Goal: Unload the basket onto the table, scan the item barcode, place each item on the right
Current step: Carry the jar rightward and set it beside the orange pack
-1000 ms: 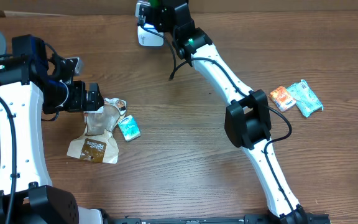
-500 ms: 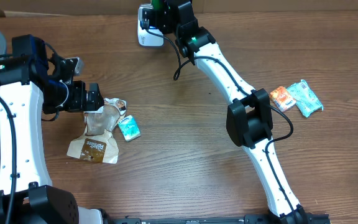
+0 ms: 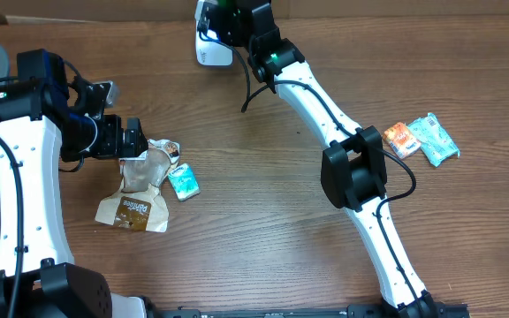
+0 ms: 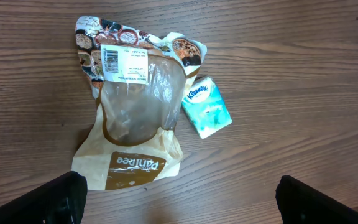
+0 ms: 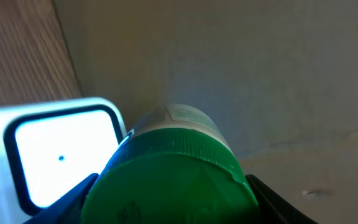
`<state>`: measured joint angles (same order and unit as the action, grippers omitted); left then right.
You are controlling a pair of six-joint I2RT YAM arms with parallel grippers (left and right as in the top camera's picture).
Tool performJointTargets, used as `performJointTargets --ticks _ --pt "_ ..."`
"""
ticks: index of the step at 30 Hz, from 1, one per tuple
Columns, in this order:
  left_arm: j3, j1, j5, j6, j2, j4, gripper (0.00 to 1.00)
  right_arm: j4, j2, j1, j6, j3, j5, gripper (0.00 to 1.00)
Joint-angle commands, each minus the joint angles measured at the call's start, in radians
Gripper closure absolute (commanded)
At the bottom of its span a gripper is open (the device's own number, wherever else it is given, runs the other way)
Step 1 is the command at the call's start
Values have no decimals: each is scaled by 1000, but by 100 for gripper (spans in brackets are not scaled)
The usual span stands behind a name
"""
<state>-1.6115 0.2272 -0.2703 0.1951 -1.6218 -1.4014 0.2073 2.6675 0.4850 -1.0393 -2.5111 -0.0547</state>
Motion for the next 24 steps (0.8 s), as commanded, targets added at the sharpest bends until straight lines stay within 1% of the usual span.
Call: performJointTargets --ticks 1,2,7,8,13,15,19,21,24 --pt "-1 2 -11 26 -6 0 0 21 -133 -3 296 -9 9 43" --pt "-1 2 -11 26 -6 0 0 64 -163 -4 346 -9 13 43" --pt "-1 2 -11 26 -6 0 1 313 -307 -8 507 -9 39 44" --pt "-1 2 -11 26 -6 0 1 429 -363 -12 577 -9 58 46" --pt "-1 2 -11 26 -6 0 0 798 -488 -47 743 -9 86 46" --pt "-1 2 -11 26 -6 0 0 946 -512 -71 789 -9 87 42" --pt "-1 2 -11 26 -6 0 1 1188 -512 -138 850 -8 102 45" --pt "-1 2 -11 26 -6 0 1 1275 -503 -181 877 4 119 48" --pt "-1 2 -11 26 -6 0 1 1332 -499 -246 887 65 139 49"
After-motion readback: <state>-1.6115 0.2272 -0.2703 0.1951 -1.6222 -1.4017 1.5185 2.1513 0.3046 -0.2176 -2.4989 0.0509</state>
